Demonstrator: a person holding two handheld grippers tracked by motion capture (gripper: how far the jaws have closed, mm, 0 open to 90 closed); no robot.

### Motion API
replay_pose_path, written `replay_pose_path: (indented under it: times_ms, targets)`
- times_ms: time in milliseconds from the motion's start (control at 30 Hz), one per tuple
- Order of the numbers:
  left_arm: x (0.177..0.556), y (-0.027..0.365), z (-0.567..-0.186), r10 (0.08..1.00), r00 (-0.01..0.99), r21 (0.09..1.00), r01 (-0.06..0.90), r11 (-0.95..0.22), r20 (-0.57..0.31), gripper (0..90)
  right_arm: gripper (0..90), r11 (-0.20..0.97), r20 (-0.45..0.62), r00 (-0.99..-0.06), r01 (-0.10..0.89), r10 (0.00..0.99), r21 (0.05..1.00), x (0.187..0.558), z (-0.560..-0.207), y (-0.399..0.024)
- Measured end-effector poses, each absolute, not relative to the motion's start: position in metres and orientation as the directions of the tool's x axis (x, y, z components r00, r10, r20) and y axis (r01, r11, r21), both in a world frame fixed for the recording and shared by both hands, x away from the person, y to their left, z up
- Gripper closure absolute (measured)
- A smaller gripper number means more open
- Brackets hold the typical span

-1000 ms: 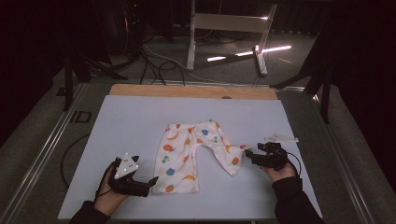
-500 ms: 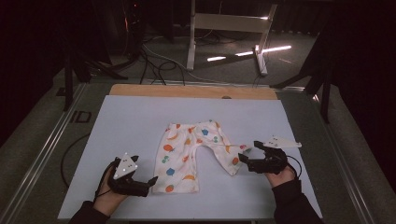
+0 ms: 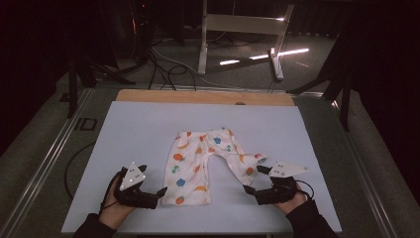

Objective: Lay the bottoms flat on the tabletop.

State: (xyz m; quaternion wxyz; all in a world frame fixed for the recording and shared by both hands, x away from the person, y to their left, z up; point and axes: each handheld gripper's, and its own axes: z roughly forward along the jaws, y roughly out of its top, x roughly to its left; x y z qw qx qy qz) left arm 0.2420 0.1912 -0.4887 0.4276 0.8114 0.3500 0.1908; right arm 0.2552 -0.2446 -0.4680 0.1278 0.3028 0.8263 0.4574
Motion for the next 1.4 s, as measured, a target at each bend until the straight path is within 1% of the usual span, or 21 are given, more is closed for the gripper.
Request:
replay_pose_path:
  times_ms: [67,100,133,167,233,333,467,567,667,733,767,900,1133,1333,1400]
  targets:
    - [0.242,0.191,-0.489,0.732,0.682,0.828,0.405,-0.388,0.009,0.2,22.9,0.421,0.063,-0.790,0.390,0.610,0.819,0.255,-0.475,-0.243]
    - [0.242,0.191,-0.489,0.732,0.682,0.827,0.406,-0.388,0.009,0.2,27.5,0.431,0.066,-0.795,0.394,0.603,0.812,0.255,-0.479,-0.241]
    - [0.242,0.192,-0.488,0.732,0.682,0.828,0.405,-0.389,0.011,0.2,32.9,0.451,0.059,-0.805,0.389,0.590,0.803,0.255,-0.483,-0.239]
    - [0.242,0.192,-0.488,0.731,0.682,0.828,0.404,-0.389,0.011,0.2,34.2,0.473,0.045,-0.805,0.392,0.592,0.789,0.256,-0.487,-0.237]
    - [0.242,0.192,-0.488,0.731,0.682,0.828,0.403,-0.391,0.012,0.2,43.6,0.506,0.032,-0.815,0.390,0.578,0.769,0.258,-0.496,-0.234]
    - [0.242,0.192,-0.489,0.731,0.683,0.828,0.406,-0.388,0.008,0.2,53.7,0.536,0.006,-0.813,0.390,0.583,0.749,0.265,-0.506,-0.233]
    - [0.242,0.191,-0.490,0.727,0.686,0.825,0.404,-0.395,0.012,0.2,62.0,0.574,-0.040,-0.803,0.389,0.595,0.721,0.273,-0.515,-0.233]
    - [0.243,0.191,-0.490,0.727,0.686,0.825,0.405,-0.395,0.012,0.2,68.9,0.595,-0.053,-0.811,0.380,0.582,0.708,0.275,-0.520,-0.231]
    - [0.242,0.191,-0.490,0.728,0.686,0.825,0.404,-0.395,0.013,0.2,79.1,0.603,-0.071,-0.808,0.375,0.585,0.704,0.277,-0.519,-0.229]
    - [0.242,0.191,-0.490,0.728,0.686,0.825,0.404,-0.395,0.013,0.2,83.8,0.601,-0.070,-0.800,0.387,0.596,0.700,0.277,-0.518,-0.227]
    - [0.242,0.191,-0.490,0.728,0.686,0.825,0.403,-0.396,0.013,0.2,88.9,0.605,-0.073,-0.797,0.391,0.599,0.694,0.277,-0.516,-0.226]
    - [0.242,0.191,-0.489,0.730,0.683,0.827,0.403,-0.392,0.013,0.2,89.2,0.600,-0.068,-0.816,0.363,0.574,0.712,0.268,-0.502,-0.222]
    - [0.242,0.192,-0.488,0.729,0.685,0.828,0.401,-0.392,0.013,0.2,89.6,0.598,-0.027,-0.871,0.313,0.490,0.738,0.245,-0.485,-0.204]
    - [0.242,0.192,-0.488,0.729,0.684,0.827,0.402,-0.393,0.013,0.2,89.5,0.579,0.018,-0.899,0.298,0.438,0.758,0.234,-0.476,-0.187]
    - [0.242,0.192,-0.488,0.730,0.683,0.828,0.401,-0.391,0.014,0.2,89.5,0.574,0.036,-0.896,0.315,0.443,0.756,0.234,-0.478,-0.181]
